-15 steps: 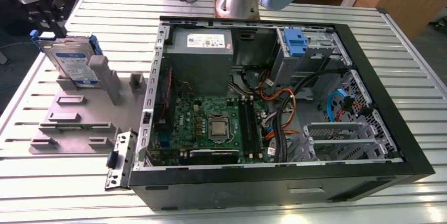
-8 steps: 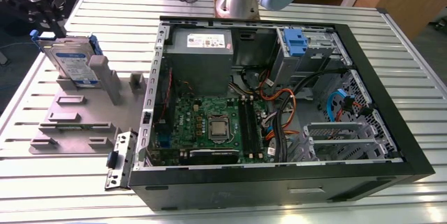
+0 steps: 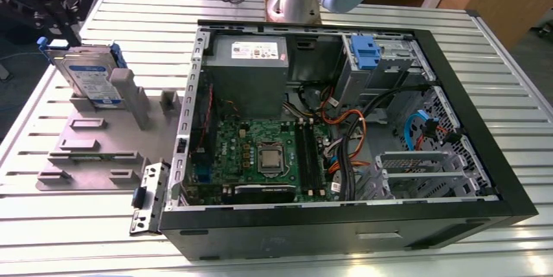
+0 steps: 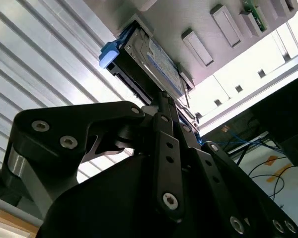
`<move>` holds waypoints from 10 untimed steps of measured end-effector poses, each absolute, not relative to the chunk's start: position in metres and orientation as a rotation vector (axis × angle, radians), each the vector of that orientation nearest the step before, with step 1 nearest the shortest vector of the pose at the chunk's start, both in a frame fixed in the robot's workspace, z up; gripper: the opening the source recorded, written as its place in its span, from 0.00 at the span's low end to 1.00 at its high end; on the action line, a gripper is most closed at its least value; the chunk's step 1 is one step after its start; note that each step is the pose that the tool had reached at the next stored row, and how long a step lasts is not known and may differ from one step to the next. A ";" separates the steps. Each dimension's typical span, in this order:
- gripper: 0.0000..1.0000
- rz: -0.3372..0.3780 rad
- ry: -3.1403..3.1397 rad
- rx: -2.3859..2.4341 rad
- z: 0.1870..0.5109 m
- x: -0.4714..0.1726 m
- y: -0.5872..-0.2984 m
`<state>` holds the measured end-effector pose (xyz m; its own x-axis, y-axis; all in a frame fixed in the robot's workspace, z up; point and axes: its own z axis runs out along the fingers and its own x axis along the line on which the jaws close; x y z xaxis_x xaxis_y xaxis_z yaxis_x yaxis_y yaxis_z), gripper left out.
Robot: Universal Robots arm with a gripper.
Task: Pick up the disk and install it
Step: 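Pick up the disk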
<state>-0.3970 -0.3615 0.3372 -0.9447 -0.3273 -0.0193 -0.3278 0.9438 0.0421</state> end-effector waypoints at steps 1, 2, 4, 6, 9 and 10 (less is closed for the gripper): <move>0.11 0.070 3.083 -0.535 0.337 -0.397 -0.361; 0.11 0.070 3.080 -0.551 0.337 -0.397 -0.361; 0.11 0.071 3.073 -0.591 0.338 -0.397 -0.361; 0.11 0.071 3.064 -0.639 0.338 -0.397 -0.361; 0.11 0.072 3.049 -0.712 0.338 -0.397 -0.361; 0.11 0.072 3.044 -0.737 0.338 -0.397 -0.361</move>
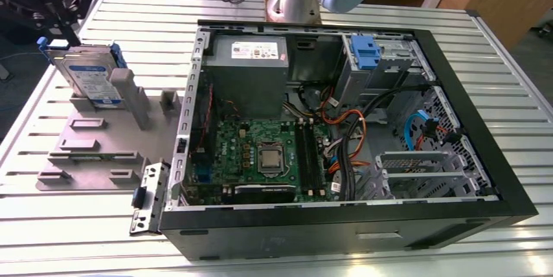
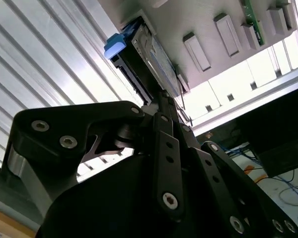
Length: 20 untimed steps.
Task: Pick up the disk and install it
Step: 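Pick up the disk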
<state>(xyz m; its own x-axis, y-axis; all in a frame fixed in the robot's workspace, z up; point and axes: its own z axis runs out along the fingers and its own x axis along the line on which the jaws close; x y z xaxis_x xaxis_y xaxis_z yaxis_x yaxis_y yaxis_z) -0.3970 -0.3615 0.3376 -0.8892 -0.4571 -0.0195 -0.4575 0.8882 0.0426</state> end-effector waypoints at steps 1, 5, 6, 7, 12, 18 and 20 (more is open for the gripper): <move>0.11 0.072 3.037 -0.764 0.338 -0.397 -0.361; 0.11 0.073 3.013 -0.861 0.338 -0.397 -0.361; 0.11 0.073 3.006 -0.885 0.338 -0.397 -0.361; 0.11 0.074 2.999 -0.909 0.338 -0.397 -0.361; 0.11 0.075 2.962 -1.030 0.338 -0.397 -0.361; 0.11 0.076 2.910 -1.174 0.338 -0.397 -0.361; 0.11 0.076 2.892 -1.220 0.338 -0.397 -0.361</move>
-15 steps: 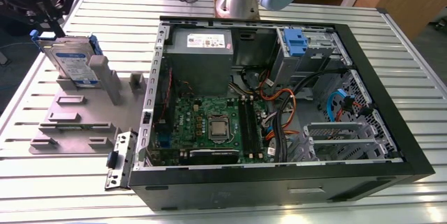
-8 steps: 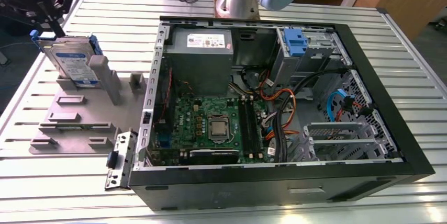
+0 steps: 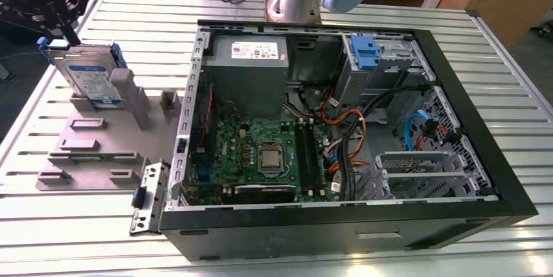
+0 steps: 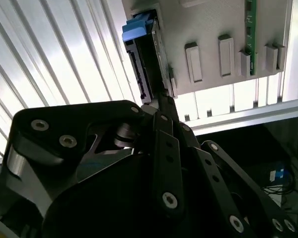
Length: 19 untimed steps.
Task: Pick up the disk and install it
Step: 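Pick up the disk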
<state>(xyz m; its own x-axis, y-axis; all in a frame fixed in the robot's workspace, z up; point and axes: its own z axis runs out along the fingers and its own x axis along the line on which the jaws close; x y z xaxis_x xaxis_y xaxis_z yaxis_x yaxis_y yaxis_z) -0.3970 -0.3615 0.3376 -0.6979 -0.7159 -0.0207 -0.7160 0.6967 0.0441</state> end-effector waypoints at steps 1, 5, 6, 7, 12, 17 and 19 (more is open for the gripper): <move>0.11 0.077 2.881 -1.246 0.338 -0.397 -0.361; 0.11 0.077 2.841 -1.337 0.338 -0.397 -0.361; 0.11 0.078 2.831 -1.360 0.338 -0.397 -0.361; 0.11 0.078 2.820 -1.383 0.338 -0.397 -0.361; 0.11 0.078 2.763 -1.498 0.338 -0.397 -0.361; 0.11 0.079 2.671 -1.662 0.338 -0.397 -0.361; 0.11 0.079 2.644 -1.705 0.338 -0.397 -0.361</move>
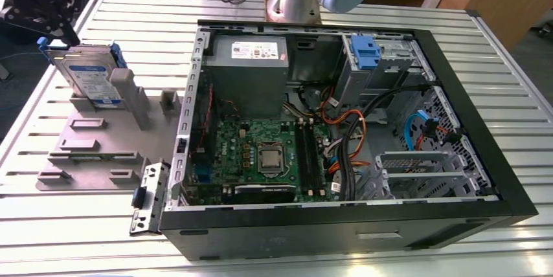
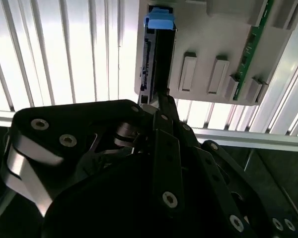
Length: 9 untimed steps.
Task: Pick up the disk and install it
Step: 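Pick up the disk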
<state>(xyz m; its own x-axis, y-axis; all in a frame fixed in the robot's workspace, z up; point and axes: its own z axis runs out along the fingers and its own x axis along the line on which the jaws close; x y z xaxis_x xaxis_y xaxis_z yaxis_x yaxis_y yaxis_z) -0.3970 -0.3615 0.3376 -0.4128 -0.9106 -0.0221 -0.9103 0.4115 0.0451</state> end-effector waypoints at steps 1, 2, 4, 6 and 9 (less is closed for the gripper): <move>0.11 -0.078 -2.620 1.720 0.338 -0.397 -0.362; 0.11 -0.078 -2.605 1.743 0.338 -0.397 -0.362; 0.11 -0.078 -2.576 1.784 0.338 -0.397 -0.361; 0.11 -0.078 -2.546 1.826 0.338 -0.397 -0.361; 0.11 -0.078 -2.498 1.888 0.338 -0.397 -0.361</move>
